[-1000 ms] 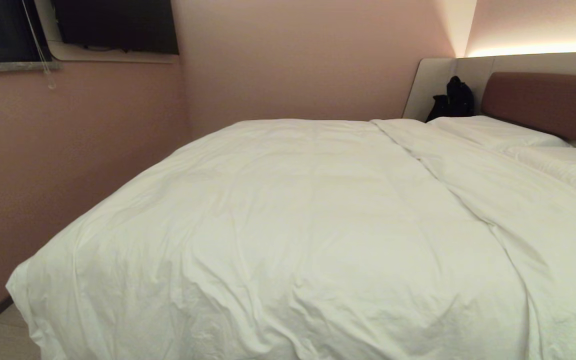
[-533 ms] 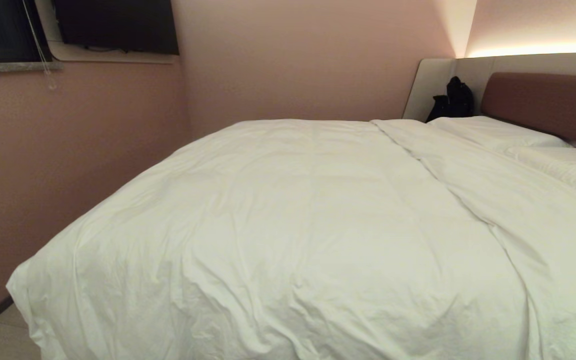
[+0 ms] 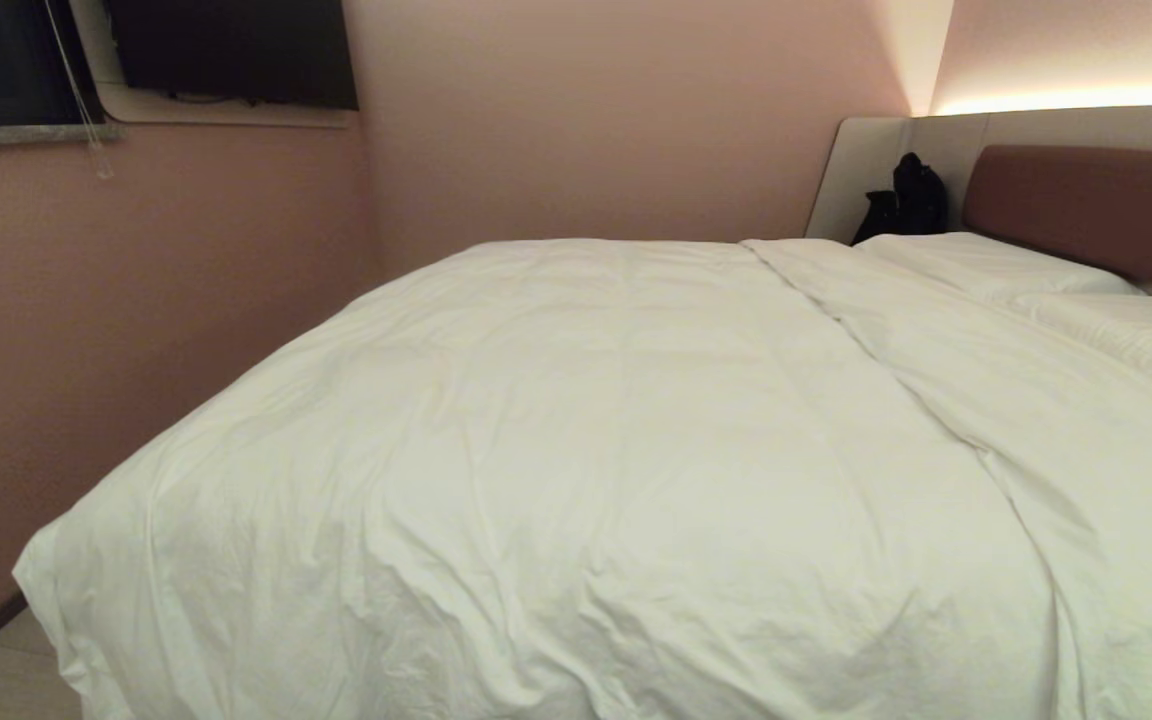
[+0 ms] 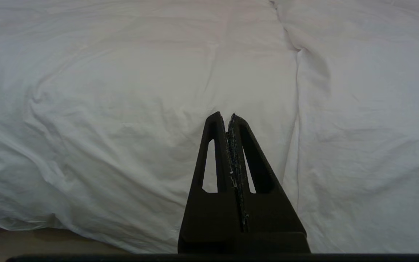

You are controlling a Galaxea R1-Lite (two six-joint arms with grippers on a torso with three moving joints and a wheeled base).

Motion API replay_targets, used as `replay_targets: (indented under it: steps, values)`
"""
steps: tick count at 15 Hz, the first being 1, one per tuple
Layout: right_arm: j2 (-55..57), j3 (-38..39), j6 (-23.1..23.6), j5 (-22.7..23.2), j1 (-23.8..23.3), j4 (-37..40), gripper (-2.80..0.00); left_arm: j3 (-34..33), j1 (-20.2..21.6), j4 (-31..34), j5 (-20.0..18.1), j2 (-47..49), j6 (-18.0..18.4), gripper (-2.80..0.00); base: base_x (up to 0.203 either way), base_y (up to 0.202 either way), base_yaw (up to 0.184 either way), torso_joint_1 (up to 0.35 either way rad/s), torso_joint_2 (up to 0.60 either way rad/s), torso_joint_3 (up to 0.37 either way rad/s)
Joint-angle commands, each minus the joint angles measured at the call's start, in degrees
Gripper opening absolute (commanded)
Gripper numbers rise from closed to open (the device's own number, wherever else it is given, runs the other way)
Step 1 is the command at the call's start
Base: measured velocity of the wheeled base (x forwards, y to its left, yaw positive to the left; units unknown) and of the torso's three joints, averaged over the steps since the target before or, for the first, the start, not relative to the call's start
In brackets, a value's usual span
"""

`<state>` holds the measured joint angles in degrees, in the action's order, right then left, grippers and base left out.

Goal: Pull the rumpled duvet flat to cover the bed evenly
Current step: Flatten the corners of the folded blanket

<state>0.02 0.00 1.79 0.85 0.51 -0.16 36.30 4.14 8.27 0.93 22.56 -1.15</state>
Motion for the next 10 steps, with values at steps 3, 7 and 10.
replay_targets:
  steps: [3, 7, 10]
  values:
    - [0.06, 0.0, 0.05, 0.03, 0.02, -0.02, -2.8, -4.81, -2.04, 0.72, 0.47, -6.58, 0.28, -2.8, 0.0, 0.0, 0.0, 0.0, 0.0, 0.0]
    - [0.06, 0.0, 0.05, 0.03, 0.02, -0.02, -2.8, -11.19, -3.19, 0.72, 1.64, -12.48, 1.99, -2.8, 0.0, 0.0, 0.0, 0.0, 0.0, 0.0]
    - [0.06, 0.0, 0.05, 0.03, 0.02, -0.02, -2.8, -19.4, -3.81, 0.54, 0.32, -20.61, 3.32, -2.8, 0.0, 0.0, 0.0, 0.0, 0.0, 0.0]
